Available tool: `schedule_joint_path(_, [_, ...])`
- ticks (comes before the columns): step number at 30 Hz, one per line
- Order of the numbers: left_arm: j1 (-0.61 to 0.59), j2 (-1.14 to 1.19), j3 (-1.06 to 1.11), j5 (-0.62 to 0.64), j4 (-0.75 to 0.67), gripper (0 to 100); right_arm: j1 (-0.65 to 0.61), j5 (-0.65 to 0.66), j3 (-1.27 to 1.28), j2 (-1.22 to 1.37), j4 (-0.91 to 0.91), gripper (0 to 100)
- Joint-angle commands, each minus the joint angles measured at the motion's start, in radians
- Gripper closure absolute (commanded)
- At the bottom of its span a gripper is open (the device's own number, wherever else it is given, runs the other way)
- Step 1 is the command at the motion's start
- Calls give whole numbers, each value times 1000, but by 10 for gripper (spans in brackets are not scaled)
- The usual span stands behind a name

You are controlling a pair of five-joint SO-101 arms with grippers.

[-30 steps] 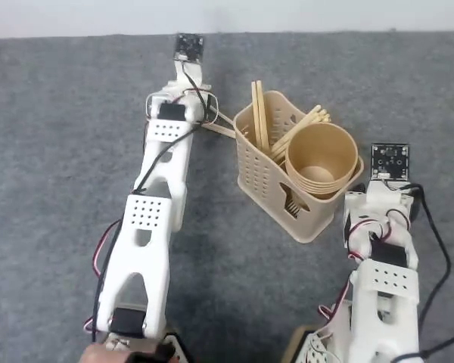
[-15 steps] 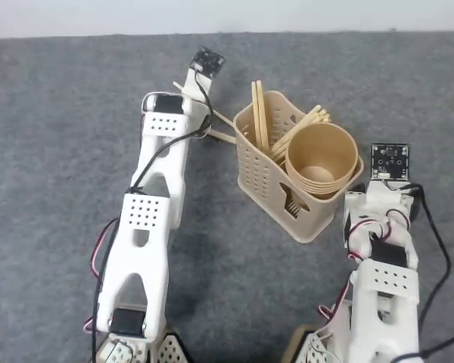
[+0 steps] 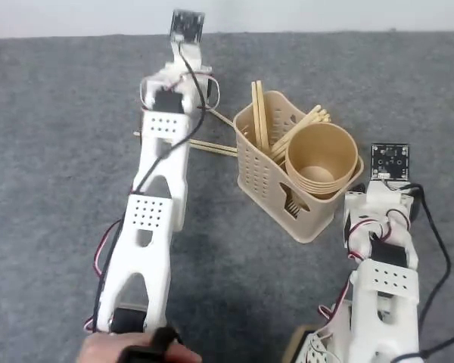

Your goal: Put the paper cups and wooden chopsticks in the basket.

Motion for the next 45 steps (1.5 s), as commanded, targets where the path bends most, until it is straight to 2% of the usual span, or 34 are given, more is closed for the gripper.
schedule_joint_path(1, [11, 84, -45, -77, -141, 987, -28, 17, -3, -5, -16, 626])
schedule_joint_path(7, [38, 104, -41, -216, -2, 987, -28, 17, -5, -5, -16, 627])
schedule_joint_path(17, [28, -17, -45, -608, 516, 987, -30, 49, -5, -4, -16, 627])
schedule_joint_path(21, [-9, -112, -41, -698, 683, 987, -30, 52, -5, -4, -16, 627])
schedule_joint_path(24, [-43, -146, -39, -836, 824, 987, -30, 54, -5, -4, -16, 627])
schedule_joint_path(30, [-123, -181, -7, -855, 815, 987, -30, 54, -3, -5, -16, 627])
schedule_joint_path(36, [-121, -262, -50, -850, 747, 986, -30, 57, -3, -5, -16, 627])
schedule_joint_path(40, [-121, -292, -45, -847, 821, 986, -30, 57, -5, -5, -16, 627])
schedule_joint_path(45, [-106, -292, -35, -862, 809, 985, -31, 57, -5, -5, -16, 627])
